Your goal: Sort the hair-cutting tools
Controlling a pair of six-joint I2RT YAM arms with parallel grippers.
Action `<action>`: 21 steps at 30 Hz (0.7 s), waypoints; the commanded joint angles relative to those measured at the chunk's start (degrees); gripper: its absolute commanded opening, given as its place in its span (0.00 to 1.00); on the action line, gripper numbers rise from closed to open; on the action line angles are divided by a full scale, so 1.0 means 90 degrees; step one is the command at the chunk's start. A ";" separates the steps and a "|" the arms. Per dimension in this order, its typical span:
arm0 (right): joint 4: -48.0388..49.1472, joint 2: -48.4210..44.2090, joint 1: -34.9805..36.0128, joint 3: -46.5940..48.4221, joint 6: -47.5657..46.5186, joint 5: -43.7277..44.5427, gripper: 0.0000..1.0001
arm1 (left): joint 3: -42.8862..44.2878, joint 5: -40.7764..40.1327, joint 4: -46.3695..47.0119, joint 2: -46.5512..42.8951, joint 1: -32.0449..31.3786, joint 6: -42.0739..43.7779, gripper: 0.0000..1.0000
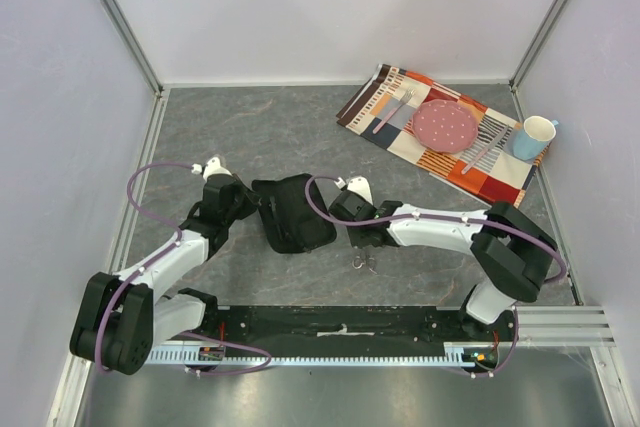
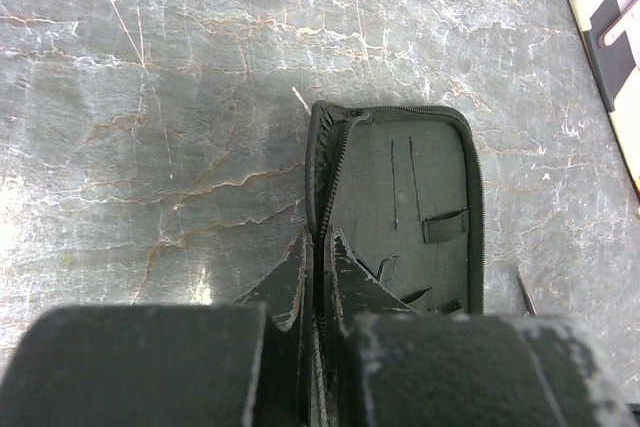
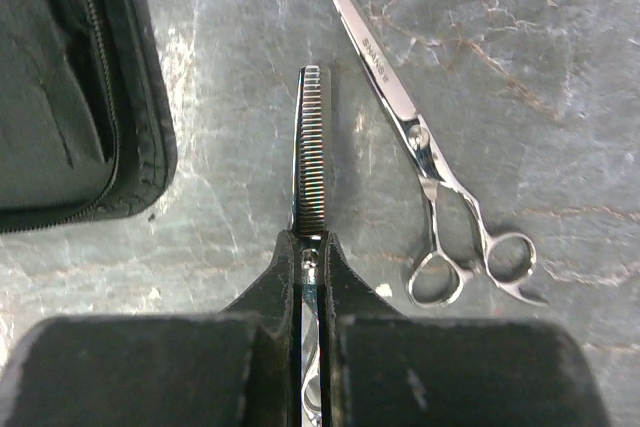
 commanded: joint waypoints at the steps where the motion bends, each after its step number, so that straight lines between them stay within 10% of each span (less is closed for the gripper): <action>1: -0.0854 -0.0436 0.0240 0.0534 -0.0330 0.0272 0.00 | 0.0204 -0.0083 0.0011 -0.0149 -0.0040 -0.0141 0.02; 21: -0.1443 0.0520 0.1442 0.1960 -0.0731 -0.0704 0.00 | -0.0060 -0.0658 -0.0741 -0.0910 -0.0646 -0.0629 0.02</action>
